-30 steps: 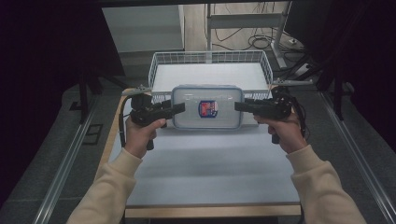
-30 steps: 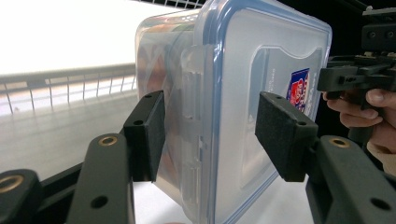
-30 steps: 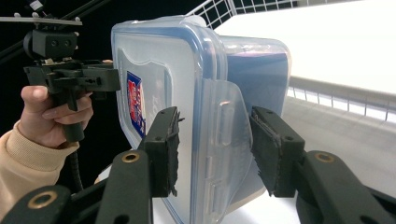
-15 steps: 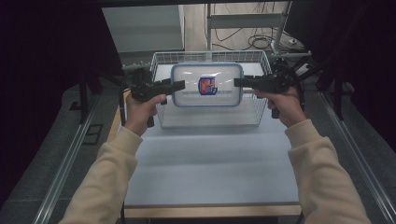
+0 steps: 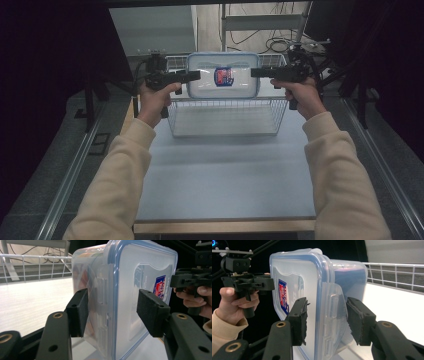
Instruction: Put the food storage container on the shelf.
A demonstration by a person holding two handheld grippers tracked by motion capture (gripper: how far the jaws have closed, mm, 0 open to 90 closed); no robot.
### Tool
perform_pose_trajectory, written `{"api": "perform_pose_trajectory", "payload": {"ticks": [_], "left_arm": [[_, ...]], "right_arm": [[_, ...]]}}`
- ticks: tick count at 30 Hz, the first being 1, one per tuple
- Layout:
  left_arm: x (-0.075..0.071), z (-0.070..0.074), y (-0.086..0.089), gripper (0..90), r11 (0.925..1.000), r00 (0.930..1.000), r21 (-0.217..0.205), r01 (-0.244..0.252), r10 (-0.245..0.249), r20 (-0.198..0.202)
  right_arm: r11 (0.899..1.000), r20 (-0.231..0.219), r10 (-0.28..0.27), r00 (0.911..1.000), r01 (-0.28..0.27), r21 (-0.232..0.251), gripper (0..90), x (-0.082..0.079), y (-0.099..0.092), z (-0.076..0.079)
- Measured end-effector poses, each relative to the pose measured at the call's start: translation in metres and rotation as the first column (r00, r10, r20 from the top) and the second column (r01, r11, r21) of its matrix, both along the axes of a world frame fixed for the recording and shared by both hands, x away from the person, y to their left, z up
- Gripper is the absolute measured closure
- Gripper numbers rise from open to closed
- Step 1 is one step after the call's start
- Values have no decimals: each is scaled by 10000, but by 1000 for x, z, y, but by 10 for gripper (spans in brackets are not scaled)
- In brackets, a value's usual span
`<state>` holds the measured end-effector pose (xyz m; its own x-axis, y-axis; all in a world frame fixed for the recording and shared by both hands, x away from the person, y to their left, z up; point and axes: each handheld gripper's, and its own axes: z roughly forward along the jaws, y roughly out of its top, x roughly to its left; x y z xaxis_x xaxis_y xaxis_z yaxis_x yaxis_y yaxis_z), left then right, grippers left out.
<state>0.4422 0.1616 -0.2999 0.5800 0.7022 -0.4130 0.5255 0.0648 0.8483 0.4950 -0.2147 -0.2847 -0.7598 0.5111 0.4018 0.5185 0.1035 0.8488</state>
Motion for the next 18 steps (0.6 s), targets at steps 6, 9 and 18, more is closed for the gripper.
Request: {"api": "perform_pose_trajectory", "payload": {"ticks": [6,9,18], "left_arm": [[13,-5,-3,443,9999,9997,-35,-150,149,-198],[22,-11,-3,442,9999,9985,-84,-113,108,-532],[41,-16,0,439,9971,9943,-706,-273,198,-1048]], "right_arm": [[9997,-254,-207,9995,210,93,517,14,-2,-5],[9993,-636,-353,9973,360,110,513,23,-1,-10],[9951,-1299,-866,9877,921,369,504,39,1,-13]]}}
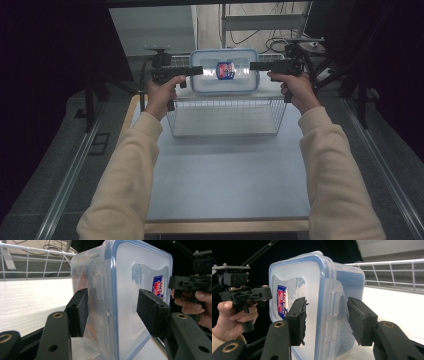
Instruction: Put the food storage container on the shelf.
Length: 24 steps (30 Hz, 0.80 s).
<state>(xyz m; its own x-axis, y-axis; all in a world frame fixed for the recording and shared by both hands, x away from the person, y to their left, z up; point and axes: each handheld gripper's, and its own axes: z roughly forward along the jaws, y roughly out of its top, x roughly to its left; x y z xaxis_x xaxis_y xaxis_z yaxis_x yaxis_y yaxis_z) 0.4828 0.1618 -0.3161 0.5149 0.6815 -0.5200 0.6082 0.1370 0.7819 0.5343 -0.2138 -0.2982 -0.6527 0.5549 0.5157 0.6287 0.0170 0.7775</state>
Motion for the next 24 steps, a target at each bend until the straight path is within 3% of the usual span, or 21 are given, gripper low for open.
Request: {"api": "perform_pose_trajectory", "payload": {"ticks": [4,7,8,10,15,16,18,22,24], "left_arm": [[8,-2,-2,409,10000,9997,-39,-87,86,-227],[11,-4,-2,398,9997,9994,-190,-164,158,-306],[15,-7,-3,397,9979,9984,-552,-346,321,-456],[17,-8,-3,393,9972,9981,-645,-391,358,-508],[27,-16,0,382,9928,9956,-1079,-519,429,-836],[30,-19,-1,374,9934,9939,-853,-771,698,-851],[32,-21,-3,382,9922,9942,-982,-772,692,-826],[33,-21,-7,306,9922,9937,-949,-803,722,-860],[32,-19,-6,267,9920,9936,-783,-988,940,-632]], "right_arm": [[9986,-638,-530,9966,527,-68,483,6,4,0],[9976,-811,-694,9943,696,-11,481,9,4,-1],[9962,-984,-874,9913,872,-61,479,10,5,0],[9935,-1191,-1133,9864,1136,-41,476,11,6,-1],[9878,-1298,-1553,9793,1527,-303,454,13,9,-2],[9825,-1225,-1808,9759,1734,-685,452,14,12,-2],[9795,-1148,-1847,9761,1733,-1029,356,15,16,-4],[9742,-1011,-2136,9717,2041,-961,344,11,17,-6],[9716,-610,-2220,9731,2154,-981,329,7,16,-5]]}}
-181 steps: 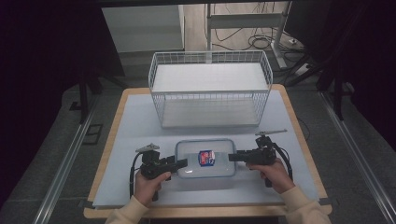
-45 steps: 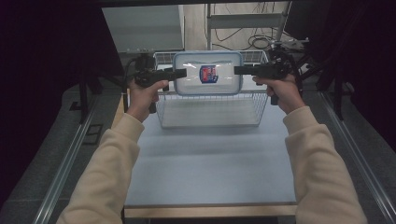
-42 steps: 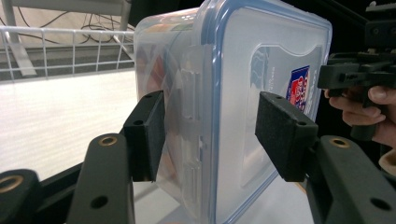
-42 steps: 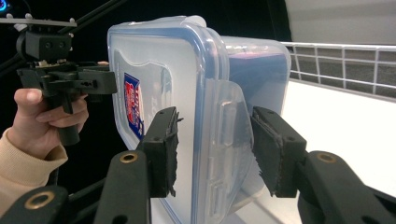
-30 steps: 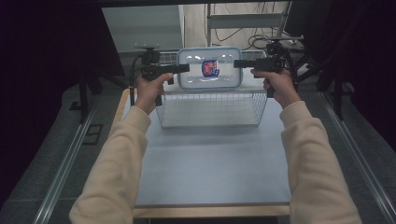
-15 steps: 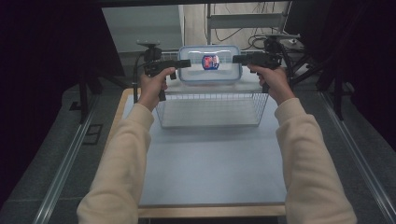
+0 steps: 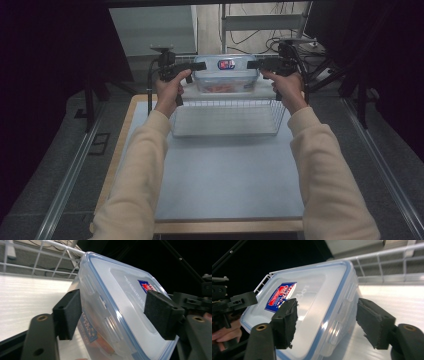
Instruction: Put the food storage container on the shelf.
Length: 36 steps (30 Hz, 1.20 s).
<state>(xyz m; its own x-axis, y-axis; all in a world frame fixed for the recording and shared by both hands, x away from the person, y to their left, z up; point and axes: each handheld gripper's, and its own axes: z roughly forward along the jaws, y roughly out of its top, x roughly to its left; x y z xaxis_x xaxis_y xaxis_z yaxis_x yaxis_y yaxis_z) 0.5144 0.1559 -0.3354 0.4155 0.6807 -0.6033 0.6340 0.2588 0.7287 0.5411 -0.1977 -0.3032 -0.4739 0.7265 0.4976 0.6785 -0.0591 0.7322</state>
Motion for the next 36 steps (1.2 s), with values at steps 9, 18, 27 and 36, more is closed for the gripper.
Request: {"api": "perform_pose_trajectory", "payload": {"ticks": [9,18,27,36], "left_arm": [[-28,19,5,212,9983,9943,580,42,-104,1064],[-79,9,13,204,9949,9862,938,360,-506,1579],[-125,-12,13,201,9878,9771,1460,548,-832,1958],[-172,-46,1,199,9780,9671,1543,1400,-1685,1905]], "right_arm": [[9990,1419,297,9894,-343,298,307,-25,-19,12],[9900,1881,1404,9721,-1403,-140,268,-67,-31,3],[9762,2432,2143,9460,-2159,-207,253,-107,-43,-17],[9671,3013,2468,9210,-2539,-159,252,-148,-57,-52]]}}
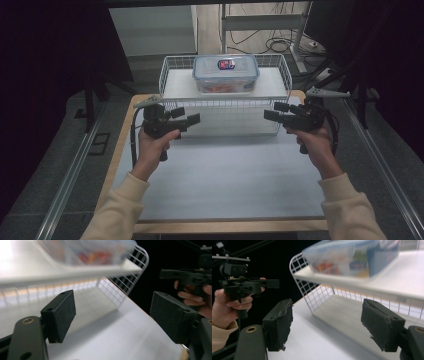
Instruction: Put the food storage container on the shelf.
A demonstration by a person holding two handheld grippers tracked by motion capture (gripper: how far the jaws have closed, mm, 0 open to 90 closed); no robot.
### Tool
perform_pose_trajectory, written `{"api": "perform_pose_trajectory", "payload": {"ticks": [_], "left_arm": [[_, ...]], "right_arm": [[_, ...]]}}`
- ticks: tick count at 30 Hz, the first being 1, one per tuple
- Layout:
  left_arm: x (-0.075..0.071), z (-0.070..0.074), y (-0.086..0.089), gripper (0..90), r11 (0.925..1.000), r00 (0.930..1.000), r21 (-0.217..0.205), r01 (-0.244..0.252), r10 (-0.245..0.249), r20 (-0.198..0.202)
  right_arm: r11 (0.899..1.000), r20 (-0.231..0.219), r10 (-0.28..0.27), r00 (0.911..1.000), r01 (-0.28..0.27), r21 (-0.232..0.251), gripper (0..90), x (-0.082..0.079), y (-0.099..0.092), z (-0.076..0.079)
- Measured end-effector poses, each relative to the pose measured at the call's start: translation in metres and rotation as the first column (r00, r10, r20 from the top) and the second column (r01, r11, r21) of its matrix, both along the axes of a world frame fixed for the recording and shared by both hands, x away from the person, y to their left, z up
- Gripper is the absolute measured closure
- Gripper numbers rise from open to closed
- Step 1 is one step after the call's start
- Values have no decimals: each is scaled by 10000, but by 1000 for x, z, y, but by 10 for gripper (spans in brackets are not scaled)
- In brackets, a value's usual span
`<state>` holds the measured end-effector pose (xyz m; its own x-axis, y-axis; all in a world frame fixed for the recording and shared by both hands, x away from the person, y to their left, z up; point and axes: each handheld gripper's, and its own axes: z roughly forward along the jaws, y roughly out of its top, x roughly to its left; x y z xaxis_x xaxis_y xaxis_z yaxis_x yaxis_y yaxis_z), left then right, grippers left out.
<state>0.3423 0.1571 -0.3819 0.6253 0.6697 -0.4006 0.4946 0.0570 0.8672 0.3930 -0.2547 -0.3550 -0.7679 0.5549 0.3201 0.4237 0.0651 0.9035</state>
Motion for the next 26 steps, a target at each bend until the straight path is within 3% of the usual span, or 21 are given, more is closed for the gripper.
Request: {"api": "perform_pose_trajectory", "payload": {"ticks": [6,7,8,12,13,14,16,21,23,24,26], "left_arm": [[-26,-33,-3,200,9986,9985,331,418,-406,-369],[-26,-33,-3,199,9986,9985,331,418,-406,-369],[-35,-45,-2,200,9976,9982,560,413,-387,-466],[-46,-67,0,201,9951,9977,907,384,-330,-594],[-46,-67,0,204,9951,9977,907,384,-330,-594],[-44,-74,0,204,9946,9954,947,415,-330,-902],[-44,-77,1,203,9964,9946,752,389,-313,-993],[-46,-79,1,203,9949,9938,908,443,-347,-1054],[-45,-81,2,202,9952,9931,855,466,-370,-1115],[-45,-82,2,202,9955,9932,834,449,-354,-1113],[-44,-84,3,203,9955,9922,852,426,-321,-1203]], "right_arm": [[9989,-282,401,9988,-408,-247,250,-23,-2,-35],[9989,-282,401,9988,-408,-247,250,-23,-2,-35],[9973,-485,546,9973,-569,-470,249,-30,-1,-49],[9920,-898,690,9936,-778,-990,241,-41,3,-73],[9905,-965,696,9929,-803,-1116,236,-41,5,-77],[9897,-971,697,9928,-810,-1180,236,-41,6,-79],[9898,-935,706,9931,-814,-1172,234,-41,10,-82],[9873,-561,716,9959,-788,-1379,197,-45,13,-84],[9867,-173,451,9988,-472,-1555,171,-46,11,-87],[9890,-138,166,9998,-185,-1467,153,-46,7,-91],[9893,-188,98,9998,-124,-1455,152,-46,4,-94]]}}
